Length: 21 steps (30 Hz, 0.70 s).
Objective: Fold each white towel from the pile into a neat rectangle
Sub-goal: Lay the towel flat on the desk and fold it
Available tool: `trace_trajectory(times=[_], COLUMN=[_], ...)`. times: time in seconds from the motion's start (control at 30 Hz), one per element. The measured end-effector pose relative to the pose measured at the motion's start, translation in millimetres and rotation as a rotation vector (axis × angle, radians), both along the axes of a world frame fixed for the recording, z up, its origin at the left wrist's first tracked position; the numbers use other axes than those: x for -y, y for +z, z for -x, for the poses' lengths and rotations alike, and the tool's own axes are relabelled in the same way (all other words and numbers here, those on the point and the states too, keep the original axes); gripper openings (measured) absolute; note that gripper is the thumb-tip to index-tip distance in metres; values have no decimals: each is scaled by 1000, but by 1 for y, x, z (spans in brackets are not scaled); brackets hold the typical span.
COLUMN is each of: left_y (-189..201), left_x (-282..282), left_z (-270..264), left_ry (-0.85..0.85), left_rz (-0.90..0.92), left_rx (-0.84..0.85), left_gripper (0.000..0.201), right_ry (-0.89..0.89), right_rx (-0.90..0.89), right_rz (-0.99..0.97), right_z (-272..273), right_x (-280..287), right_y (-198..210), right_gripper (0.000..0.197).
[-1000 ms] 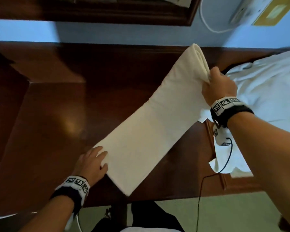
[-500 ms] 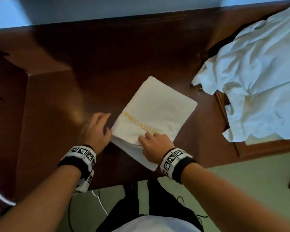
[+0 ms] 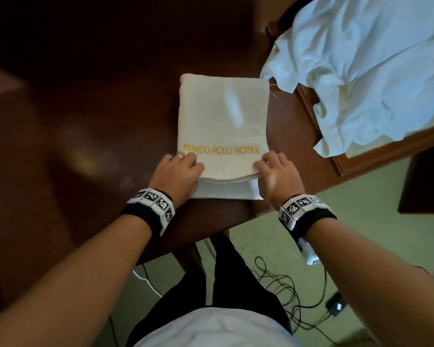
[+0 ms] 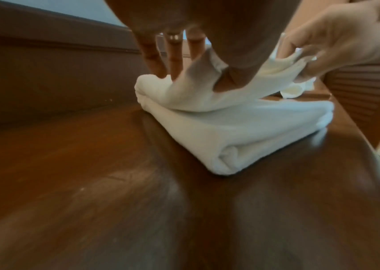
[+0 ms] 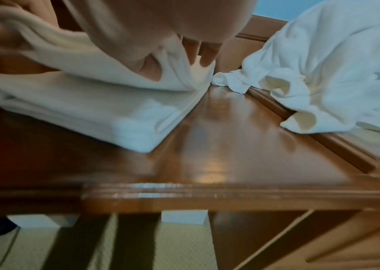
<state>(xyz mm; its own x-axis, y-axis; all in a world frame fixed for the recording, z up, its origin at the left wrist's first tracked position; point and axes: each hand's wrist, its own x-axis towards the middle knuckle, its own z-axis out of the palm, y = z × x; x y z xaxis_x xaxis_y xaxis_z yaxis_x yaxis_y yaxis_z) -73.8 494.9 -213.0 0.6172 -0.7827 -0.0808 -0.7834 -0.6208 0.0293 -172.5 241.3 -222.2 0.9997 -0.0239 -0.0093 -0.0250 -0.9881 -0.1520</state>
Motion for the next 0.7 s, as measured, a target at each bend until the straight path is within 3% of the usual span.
trace_trajectory(times=[0.07, 0.2, 0.3, 0.4, 0.53, 0.63, 0.7], left_y=[0, -19, -25, -24, -24, -19, -15], left_x=[-5, -25, -28, -27, -25, -22, -16], left_z=[7, 28, 27, 27, 30, 16, 0], left_ry=[29, -9, 37, 57, 56, 72, 95], left_rz=[62, 3, 49, 86, 27, 63, 202], left_rx=[-5, -113, -146, -137, -261, -281, -172], left_gripper=[27, 41, 38, 37, 42, 50, 51], right_ry=[-20, 11, -26, -53, -129, -186, -222], right_rx=[30, -223, -192, -98, -227, -277, -159], right_rz=[42, 72, -11, 51, 138, 12, -103], right_z=[16, 42, 43, 38, 39, 36, 20], right_x=[-4, -11, -14, -15, -23, -19, -20], right_y=[-1, -18, -17, -10, -10, -4, 2], right_gripper=[27, 49, 35, 31, 37, 36, 44])
